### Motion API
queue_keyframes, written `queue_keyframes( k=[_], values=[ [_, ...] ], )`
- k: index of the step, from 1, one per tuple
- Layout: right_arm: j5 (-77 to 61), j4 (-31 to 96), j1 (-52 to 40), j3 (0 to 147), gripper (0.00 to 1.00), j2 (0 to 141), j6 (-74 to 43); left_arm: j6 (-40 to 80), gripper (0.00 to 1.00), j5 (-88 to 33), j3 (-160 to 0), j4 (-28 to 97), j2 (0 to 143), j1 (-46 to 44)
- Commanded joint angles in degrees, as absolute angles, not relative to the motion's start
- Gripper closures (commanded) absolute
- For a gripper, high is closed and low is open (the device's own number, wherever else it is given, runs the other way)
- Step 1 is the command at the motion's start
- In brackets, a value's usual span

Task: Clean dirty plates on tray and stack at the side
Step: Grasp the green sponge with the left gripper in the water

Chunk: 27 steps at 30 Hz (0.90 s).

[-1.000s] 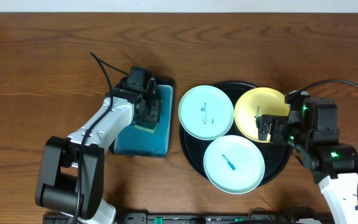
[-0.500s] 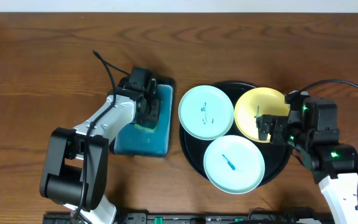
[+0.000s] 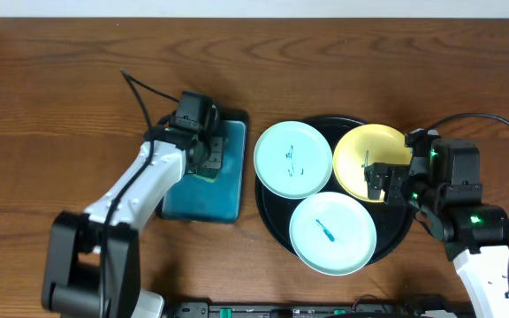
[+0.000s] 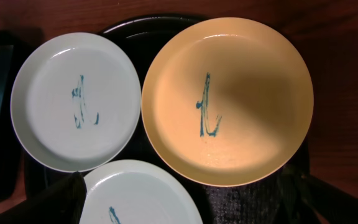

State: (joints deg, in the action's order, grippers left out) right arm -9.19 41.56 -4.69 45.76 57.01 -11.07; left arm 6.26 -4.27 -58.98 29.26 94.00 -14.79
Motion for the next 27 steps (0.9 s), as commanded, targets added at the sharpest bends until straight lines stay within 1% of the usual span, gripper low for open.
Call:
queue_keyframes(
  k=[1,8,17,22,27],
  values=[
    [-8.8,41.6,-5.3,47.0,0.02,57.0,-10.2,8.3,0.92,-3.4,-59.2,30.4,92.5,-14.8],
    [-8.8,41.6,-5.3,47.0,0.02,57.0,-10.2,11.8,0.93,-3.4,-58.3,30.4,96.7,-14.8],
    [-8.8,41.6,-5.3,47.0,0.02,57.0,-10.2,11.7,0.92,-3.4,-58.3,30.1,104.1,-14.8],
    [-8.8,41.8,-5.3,47.0,0.01,57.0,-10.2,11.7,0.92,-3.4,-58.5,29.9,103.1,-14.8],
    [-8.8,42.3,-5.3,47.0,0.01,57.1,-10.2,11.7,0.93,-3.5,-58.8,30.3,97.3,-14.8]
  ],
)
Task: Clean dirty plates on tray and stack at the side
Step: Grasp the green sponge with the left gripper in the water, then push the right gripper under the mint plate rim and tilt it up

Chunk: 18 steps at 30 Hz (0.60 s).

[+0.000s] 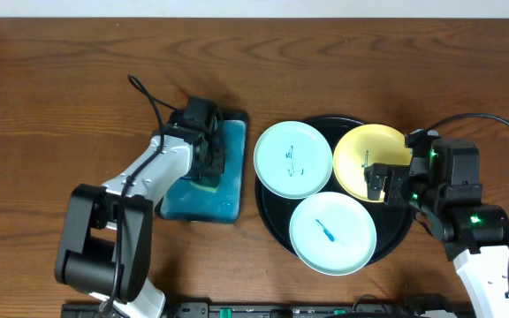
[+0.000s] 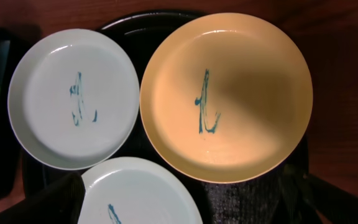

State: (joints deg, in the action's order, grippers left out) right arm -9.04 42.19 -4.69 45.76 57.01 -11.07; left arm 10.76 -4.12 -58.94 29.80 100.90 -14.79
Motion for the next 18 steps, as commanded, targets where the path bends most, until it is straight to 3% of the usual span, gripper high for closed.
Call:
queue_keyframes(
  k=[1,8,18],
  values=[
    [-8.8,42.3,-5.3,47.0,0.01,57.2,-10.2,11.7,0.93,-3.5,-58.8,30.7,95.9,-14.8],
    [-8.9,42.5,-5.3,47.0,0.01,60.1,-10.2,11.7,0.92,-3.8,-58.8,33.6,87.4,-14.8],
    [-8.9,45.4,-5.3,47.0,0.01,64.3,-10.2,11.3,0.92,-5.6,-58.8,34.2,86.8,-14.8]
  ],
)
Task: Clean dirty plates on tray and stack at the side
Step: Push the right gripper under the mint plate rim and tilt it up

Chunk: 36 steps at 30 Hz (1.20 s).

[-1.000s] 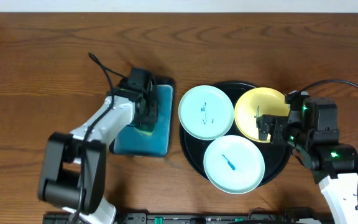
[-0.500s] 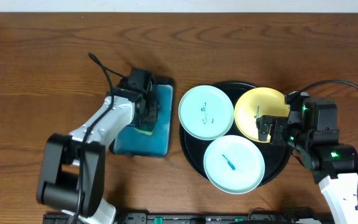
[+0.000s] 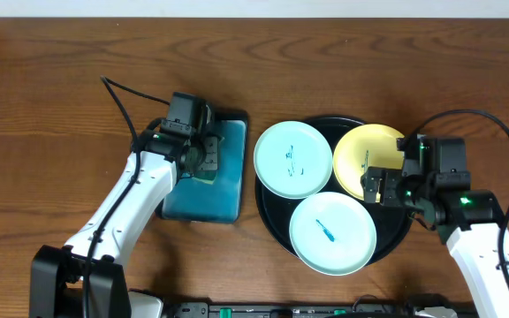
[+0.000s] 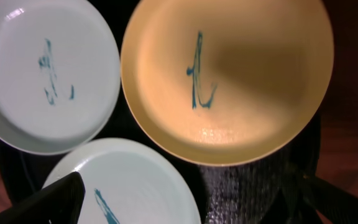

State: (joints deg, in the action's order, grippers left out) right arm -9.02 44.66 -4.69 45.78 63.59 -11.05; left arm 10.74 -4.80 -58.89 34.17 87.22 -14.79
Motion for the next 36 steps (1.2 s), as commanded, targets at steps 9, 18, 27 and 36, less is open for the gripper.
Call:
queue_keyframes(
  k=[9,18,27,36],
  values=[
    [-9.6,47.6,-5.3,46.7,0.02,66.9,-10.2,11.3,0.92,-5.6,-58.8,34.3,86.8,-14.8],
    [-11.0,49.0,-5.4,45.5,0.16,70.0,-10.2,11.3,0.92,-5.6,-58.8,34.5,86.8,-14.8],
    [-11.0,48.6,-5.4,42.5,0.20,74.0,-11.7,11.3,0.92,-5.6,-58.8,35.1,86.8,-14.8],
    [-12.5,46.9,-5.4,40.2,0.24,75.7,-13.7,11.3,0.92,-5.6,-58.8,35.8,86.8,-14.8]
  ],
)
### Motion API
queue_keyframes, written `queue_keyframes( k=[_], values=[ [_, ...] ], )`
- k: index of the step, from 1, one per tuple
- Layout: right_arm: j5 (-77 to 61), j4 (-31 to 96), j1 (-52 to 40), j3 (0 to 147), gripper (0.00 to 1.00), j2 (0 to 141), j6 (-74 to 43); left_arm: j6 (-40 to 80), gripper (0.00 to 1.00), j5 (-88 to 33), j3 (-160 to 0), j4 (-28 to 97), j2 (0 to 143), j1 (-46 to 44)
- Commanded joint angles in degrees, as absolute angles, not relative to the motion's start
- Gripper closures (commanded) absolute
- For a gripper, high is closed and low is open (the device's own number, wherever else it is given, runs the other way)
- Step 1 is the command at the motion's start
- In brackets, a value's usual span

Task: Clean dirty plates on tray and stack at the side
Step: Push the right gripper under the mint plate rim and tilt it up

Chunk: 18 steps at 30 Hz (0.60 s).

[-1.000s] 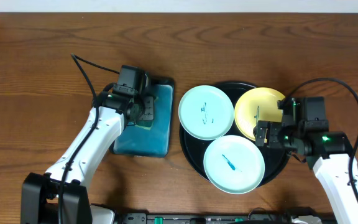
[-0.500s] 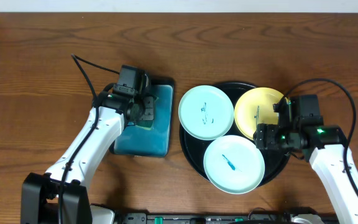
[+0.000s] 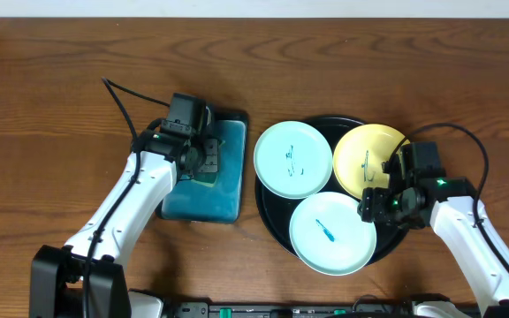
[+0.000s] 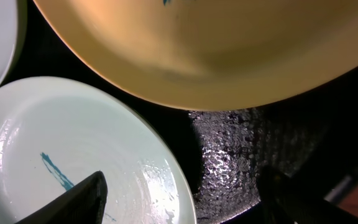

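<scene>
A round black tray (image 3: 398, 231) holds three plates with blue marks: a pale one (image 3: 292, 159) at the left, a yellow one (image 3: 360, 159) at the back right and a pale one (image 3: 330, 231) nearest the front. My right gripper (image 3: 374, 205) is open and low over the front plate's right rim. In the right wrist view the gripper (image 4: 182, 186) straddles that rim (image 4: 166, 168), one finger (image 4: 73, 202) over the plate, the other over bare tray. My left gripper (image 3: 200, 162) sits on a yellow-green sponge (image 3: 206, 179); its fingers are hidden.
The sponge lies on a teal rectangular mat (image 3: 224, 194) left of the tray. The wooden table (image 3: 60, 88) stretches around both. The left arm's cable (image 3: 126, 97) loops over the table behind the mat. The yellow plate (image 4: 197, 56) lies just beyond the right gripper.
My right gripper has moved from above the yellow plate's near edge down to the right rim of the front pale plate, much closer to the tray. The left arm has not moved.
At first my left gripper was on the sponge on the teal mat and my right gripper hung open above the yellow plate. The left arm then changed posture twice with its gripper staying at the sponge. The right gripper shifted toward the front plate and now straddles its rim.
</scene>
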State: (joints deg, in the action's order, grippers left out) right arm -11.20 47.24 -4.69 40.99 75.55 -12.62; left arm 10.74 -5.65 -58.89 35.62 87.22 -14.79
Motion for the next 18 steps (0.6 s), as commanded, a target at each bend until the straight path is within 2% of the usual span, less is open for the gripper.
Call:
queue_keyframes(
  k=[1,11,15,18],
  values=[
    [-12.4,46.9,-5.3,40.1,0.24,75.7,-13.7,11.4,0.92,-5.6,-58.8,35.9,86.8,-14.8],
    [-12.5,41.9,-5.3,35.0,0.33,75.8,-13.7,12.8,0.92,-5.6,-58.8,36.7,86.8,-14.8],
    [-13.2,40.5,-5.4,34.1,0.45,75.8,-13.7,12.8,0.92,-5.6,-58.8,36.9,86.8,-14.8],
    [-13.6,40.0,-5.4,34.0,0.61,75.8,-13.7,12.8,0.92,-5.6,-58.8,36.9,86.8,-14.8]
  ],
)
